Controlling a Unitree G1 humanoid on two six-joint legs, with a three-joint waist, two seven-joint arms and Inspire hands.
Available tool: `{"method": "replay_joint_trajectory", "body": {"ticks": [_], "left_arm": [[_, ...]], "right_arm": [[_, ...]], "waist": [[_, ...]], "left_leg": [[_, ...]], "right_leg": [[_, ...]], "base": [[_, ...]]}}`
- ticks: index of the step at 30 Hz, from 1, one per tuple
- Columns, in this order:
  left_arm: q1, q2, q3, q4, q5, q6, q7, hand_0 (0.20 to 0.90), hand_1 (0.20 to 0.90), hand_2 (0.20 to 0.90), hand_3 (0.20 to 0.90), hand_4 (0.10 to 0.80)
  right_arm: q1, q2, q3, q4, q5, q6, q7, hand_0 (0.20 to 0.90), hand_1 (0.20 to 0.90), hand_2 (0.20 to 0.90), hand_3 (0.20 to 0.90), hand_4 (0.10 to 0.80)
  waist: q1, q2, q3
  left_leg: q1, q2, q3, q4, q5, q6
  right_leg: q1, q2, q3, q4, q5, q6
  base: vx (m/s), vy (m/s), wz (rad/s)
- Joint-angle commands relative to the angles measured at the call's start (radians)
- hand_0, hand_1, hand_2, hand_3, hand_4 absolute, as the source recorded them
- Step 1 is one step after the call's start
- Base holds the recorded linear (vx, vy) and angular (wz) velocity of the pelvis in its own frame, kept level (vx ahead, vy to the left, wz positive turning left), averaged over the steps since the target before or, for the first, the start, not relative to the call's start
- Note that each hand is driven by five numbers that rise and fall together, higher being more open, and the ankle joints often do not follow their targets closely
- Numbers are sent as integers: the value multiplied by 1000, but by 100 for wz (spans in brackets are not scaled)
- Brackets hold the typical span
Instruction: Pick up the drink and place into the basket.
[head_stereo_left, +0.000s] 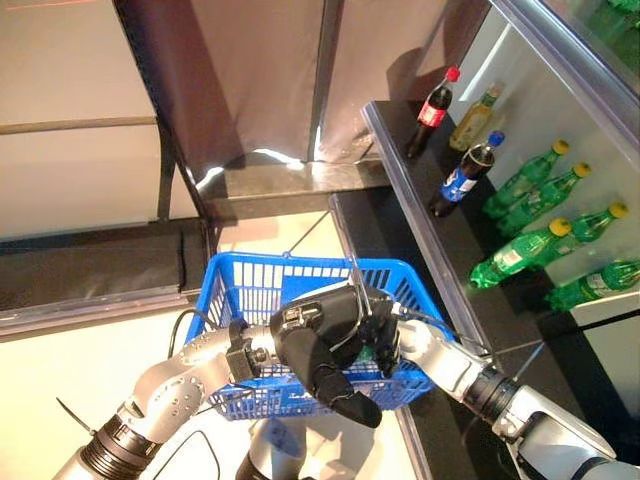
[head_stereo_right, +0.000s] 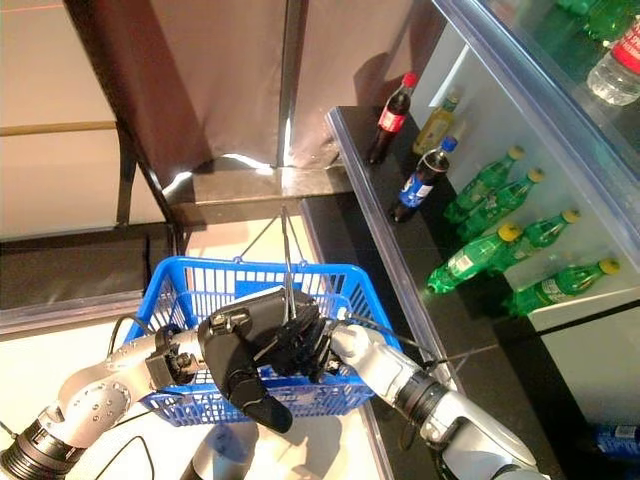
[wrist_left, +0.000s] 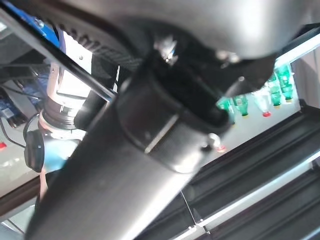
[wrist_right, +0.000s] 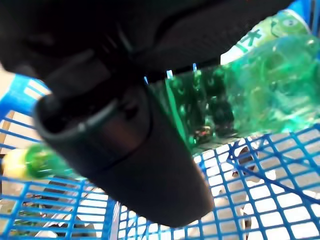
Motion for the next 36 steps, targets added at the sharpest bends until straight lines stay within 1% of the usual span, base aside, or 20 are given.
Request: {"method": "replay_joint_trajectory", "body": {"ticks": [1, 3, 4, 5, 10, 11, 12, 15, 16, 17, 18, 20, 22, 23, 25, 26, 27, 29, 30, 36], "left_arm": [[-133, -227, -11, -273, -212, -164, -184, 300, 300, 300, 200, 100], [-132, -225, -10, -275, -212, -167, -182, 300, 300, 300, 200, 100], [-132, -224, -10, -277, -215, -165, -183, 300, 300, 300, 200, 100], [-130, -222, -7, -279, -215, -165, -182, 300, 300, 300, 200, 100], [-129, -223, 0, -278, -218, -161, -182, 300, 300, 300, 200, 100], [-129, -224, -3, -280, -217, -163, -181, 300, 300, 300, 200, 100], [-128, -223, -1, -281, -216, -163, -179, 300, 300, 300, 200, 100], [-127, -226, -2, -281, -213, -159, -176, 300, 300, 300, 200, 100], [-128, -227, -4, -281, -212, -158, -175, 300, 300, 300, 200, 100], [-128, -226, -2, -279, -211, -158, -175, 300, 300, 300, 200, 100], [-128, -228, -4, -280, -213, -158, -176, 300, 300, 300, 200, 100], [-126, -228, -1, -281, -214, -157, -177, 300, 300, 300, 200, 100], [-124, -228, 3, -281, -214, -159, -175, 300, 300, 300, 200, 100], [-121, -226, 5, -279, -209, -161, -173, 300, 300, 300, 200, 100], [-117, -229, 10, -278, -204, -159, -165, 300, 300, 300, 200, 100], [-117, -231, 8, -278, -202, -163, -154, 300, 300, 300, 200, 100], [-113, -231, 11, -272, -197, -168, -143, 300, 300, 300, 200, 100], [-106, -234, 17, -264, -190, -175, -116, 300, 300, 300, 200, 100], [-97, -233, 26, -258, -188, -177, -101, 300, 300, 300, 200, 100], [-47, -246, 75, -216, -175, -175, -49, 300, 300, 300, 200, 100]], "right_arm": [[-28, 31, 52, 18, -17, -27, -29, 900, 900, 900, 900, 800], [-24, 34, 51, 16, -21, -25, -28, 900, 900, 900, 900, 800], [-22, 33, 48, 17, -22, -25, -27, 900, 900, 900, 900, 800], [-18, 34, 49, 16, -24, -28, -28, 900, 900, 900, 900, 800], [-17, 35, 48, 20, -23, -31, -21, 900, 900, 900, 900, 800], [-15, 34, 46, 16, -26, -26, -21, 900, 900, 900, 900, 800], [-15, 36, 47, 10, -28, -23, -18, 900, 900, 900, 900, 800], [-13, 38, 46, 9, -30, -20, -18, 900, 900, 900, 900, 800], [-14, 38, 45, 12, -29, -19, -19, 900, 900, 900, 900, 800], [-14, 40, 46, 11, -29, -21, -18, 900, 900, 900, 900, 800], [-12, 37, 43, 12, -30, -22, -17, 900, 900, 900, 900, 800], [-10, 37, 42, 11, -32, -22, -17, 900, 900, 900, 900, 800], [-6, 37, 42, 7, -35, -21, -17, 900, 900, 900, 900, 800], [-6, 39, 43, 5, -36, -20, -16, 900, 900, 900, 900, 800], [-3, 39, 38, 3, -36, -18, -17, 900, 900, 900, 900, 800], [-2, 37, 36, 3, -32, -14, -23, 900, 900, 900, 900, 800], [-1, 37, 35, 2, -24, -15, -30, 900, 900, 900, 900, 800], [5, 35, 18, 0, -4, -13, -55, 900, 900, 900, 900, 800], [10, 33, 8, -2, 7, -16, -64, 900, 900, 900, 900, 800], [43, 4, -89, -23, 57, -46, -137, 900, 900, 900, 900, 800]], "waist": [[12, 47, -256], [13, 46, -256], [16, 52, -254], [15, 46, -256], [17, 46, -259], [17, 52, -257], [15, 47, -259], [14, 47, -259], [18, 53, -257], [15, 48, -259], [17, 53, -258], [16, 53, -259], [15, 54, -259], [13, 49, -261], [14, 49, -260], [17, 55, -258], [14, 50, -261], [15, 57, -259], [12, 52, -262], [6, 63, -263]], "left_leg": [[133, 20, -62, -119, -40, 40], [133, 20, -62, -119, -40, 41], [124, 12, -66, -119, -15, 47], [133, 20, -64, -119, -40, 41], [136, 22, -63, -119, -42, 39], [125, 12, -69, -119, -15, 46], [136, 21, -64, -119, -42, 40], [134, 19, -65, -119, -39, 41], [125, 11, -69, -119, -14, 46], [137, 20, -64, -119, -41, 40], [126, 11, -69, -119, -14, 46], [125, 10, -68, -119, -14, 46], [125, 10, -67, -119, -14, 47], [135, 17, -63, -119, -39, 42], [136, 19, -62, -119, -38, 41], [127, 12, -66, -119, -14, 46], [139, 22, -59, -119, -41, 39], [128, 13, -63, -119, -13, 46], [140, 21, -57, -119, -39, 40], [127, 14, -53, -119, -8, 48]], "right_leg": [[-73, 51, -13, 90, 39, -90], [-73, 51, -14, 91, 38, -91], [-81, 44, -28, 92, 63, -93], [-72, 51, -15, 91, 39, -90], [-69, 53, -15, 92, 34, -93], [-80, 45, -30, 92, 62, -94], [-70, 54, -14, 92, 34, -93], [-70, 54, -15, 91, 37, -92], [-78, 46, -30, 92, 61, -95], [-68, 55, -15, 92, 34, -93], [-78, 46, -30, 93, 62, -94], [-79, 46, -31, 93, 62, -94], [-79, 46, -30, 94, 61, -95], [-70, 54, -15, 93, 35, -92], [-68, 54, -16, 93, 35, -93], [-77, 47, -30, 95, 60, -95], [-67, 55, -15, 94, 33, -94], [-77, 47, -30, 94, 62, -95], [-66, 55, -14, 93, 35, -93], [-79, 47, -25, 94, 65, -92]], "base": [[79, -86, 3], [5, -13, 0], [7, -11, -3], [11, -19, -3], [7, -4, -2], [0, 0, 0], [0, 0, 0], [4, -2, -2], [11, -9, -4], [-64, 71, 2], [0, 0, 0], [-35, 41, -3], [36, -36, -2], [75, -73, -2], [5, 0, -2], [0, 0, 0], [7, 9, -5], [0, 0, 0], [0, 0, 0], [-24, 31, -1]]}}
